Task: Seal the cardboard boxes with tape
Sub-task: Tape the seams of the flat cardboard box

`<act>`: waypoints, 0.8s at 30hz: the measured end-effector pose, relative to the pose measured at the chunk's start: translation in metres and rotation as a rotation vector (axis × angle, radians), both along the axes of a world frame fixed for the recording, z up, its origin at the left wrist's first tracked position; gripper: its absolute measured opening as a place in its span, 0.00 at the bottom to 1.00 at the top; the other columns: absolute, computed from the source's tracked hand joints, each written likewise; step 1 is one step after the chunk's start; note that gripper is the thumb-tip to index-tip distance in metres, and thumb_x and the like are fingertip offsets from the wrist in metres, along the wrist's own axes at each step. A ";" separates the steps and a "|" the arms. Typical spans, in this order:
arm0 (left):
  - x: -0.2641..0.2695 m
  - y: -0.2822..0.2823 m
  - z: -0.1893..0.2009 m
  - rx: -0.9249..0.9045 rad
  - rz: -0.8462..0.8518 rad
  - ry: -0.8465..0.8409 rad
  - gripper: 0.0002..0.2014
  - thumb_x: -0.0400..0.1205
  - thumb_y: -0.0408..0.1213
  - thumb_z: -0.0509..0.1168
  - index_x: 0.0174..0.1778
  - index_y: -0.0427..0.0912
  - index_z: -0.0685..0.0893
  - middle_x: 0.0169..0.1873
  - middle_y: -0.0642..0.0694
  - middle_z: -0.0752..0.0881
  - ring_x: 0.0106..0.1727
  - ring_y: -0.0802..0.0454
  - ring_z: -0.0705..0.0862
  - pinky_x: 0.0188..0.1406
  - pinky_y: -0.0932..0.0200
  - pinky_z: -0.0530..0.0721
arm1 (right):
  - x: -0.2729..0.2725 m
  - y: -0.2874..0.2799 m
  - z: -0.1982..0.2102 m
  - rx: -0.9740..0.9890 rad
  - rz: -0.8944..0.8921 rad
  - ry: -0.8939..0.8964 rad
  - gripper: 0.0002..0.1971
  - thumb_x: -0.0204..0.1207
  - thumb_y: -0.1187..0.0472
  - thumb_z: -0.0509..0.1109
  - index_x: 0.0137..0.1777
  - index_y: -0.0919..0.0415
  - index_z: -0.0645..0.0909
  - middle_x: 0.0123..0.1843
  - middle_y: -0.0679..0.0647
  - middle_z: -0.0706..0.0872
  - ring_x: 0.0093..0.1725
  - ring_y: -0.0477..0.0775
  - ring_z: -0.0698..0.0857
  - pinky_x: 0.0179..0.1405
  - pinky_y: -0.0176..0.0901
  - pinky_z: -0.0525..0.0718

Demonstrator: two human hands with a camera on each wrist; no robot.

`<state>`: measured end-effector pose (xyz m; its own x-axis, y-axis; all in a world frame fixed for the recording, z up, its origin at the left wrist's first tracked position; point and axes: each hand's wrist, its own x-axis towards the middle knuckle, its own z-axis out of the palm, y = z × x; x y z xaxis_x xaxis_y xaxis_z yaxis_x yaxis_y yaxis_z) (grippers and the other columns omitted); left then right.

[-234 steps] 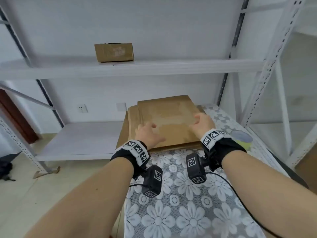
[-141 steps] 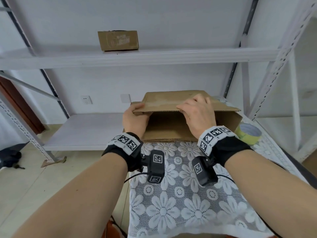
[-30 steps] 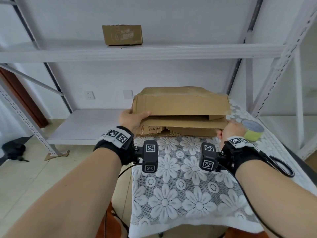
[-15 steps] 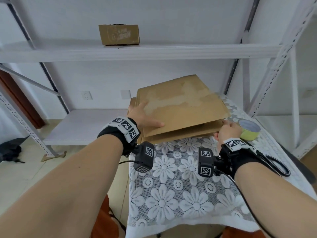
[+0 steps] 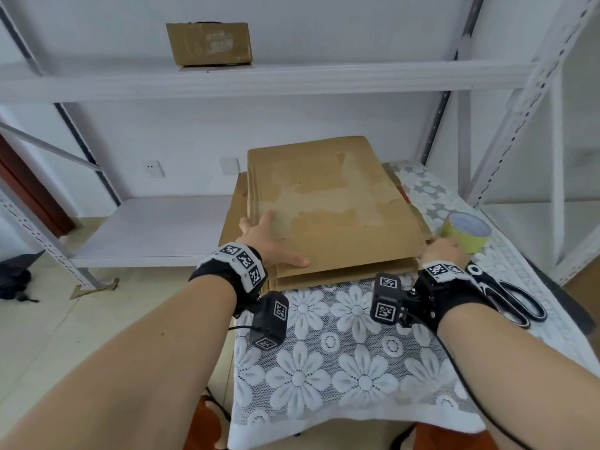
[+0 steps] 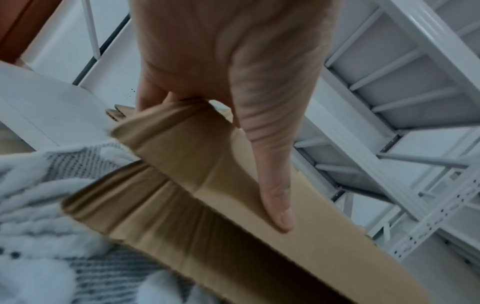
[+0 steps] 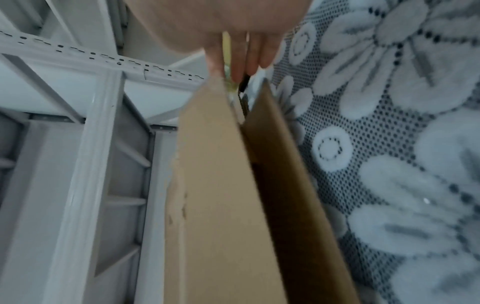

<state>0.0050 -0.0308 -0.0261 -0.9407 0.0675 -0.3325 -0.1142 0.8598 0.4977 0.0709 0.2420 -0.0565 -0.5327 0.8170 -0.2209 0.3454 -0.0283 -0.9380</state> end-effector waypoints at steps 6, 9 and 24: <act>0.000 -0.004 -0.008 -0.020 0.001 0.004 0.73 0.56 0.54 0.86 0.85 0.59 0.39 0.83 0.35 0.47 0.77 0.31 0.69 0.74 0.39 0.75 | -0.020 -0.012 0.014 0.148 0.218 0.022 0.17 0.79 0.68 0.56 0.66 0.62 0.76 0.63 0.61 0.79 0.63 0.61 0.77 0.61 0.49 0.74; -0.001 -0.011 -0.009 0.035 0.005 0.066 0.71 0.58 0.46 0.87 0.85 0.59 0.40 0.79 0.34 0.56 0.72 0.33 0.74 0.71 0.41 0.77 | -0.017 -0.017 0.014 0.196 0.377 -0.064 0.32 0.75 0.76 0.58 0.80 0.63 0.62 0.75 0.60 0.73 0.73 0.60 0.73 0.68 0.43 0.70; -0.016 -0.025 -0.027 0.139 0.005 0.266 0.57 0.67 0.43 0.83 0.86 0.56 0.52 0.72 0.38 0.75 0.69 0.39 0.76 0.68 0.45 0.77 | -0.024 -0.001 -0.004 0.360 0.435 -0.030 0.41 0.64 0.55 0.82 0.74 0.58 0.66 0.68 0.57 0.78 0.67 0.58 0.78 0.70 0.57 0.75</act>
<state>-0.0107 -0.0557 -0.0530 -0.9940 0.0901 -0.0625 0.0316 0.7812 0.6235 0.0470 0.2413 -0.0605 -0.8352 0.5498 0.0113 0.2800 0.4428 -0.8518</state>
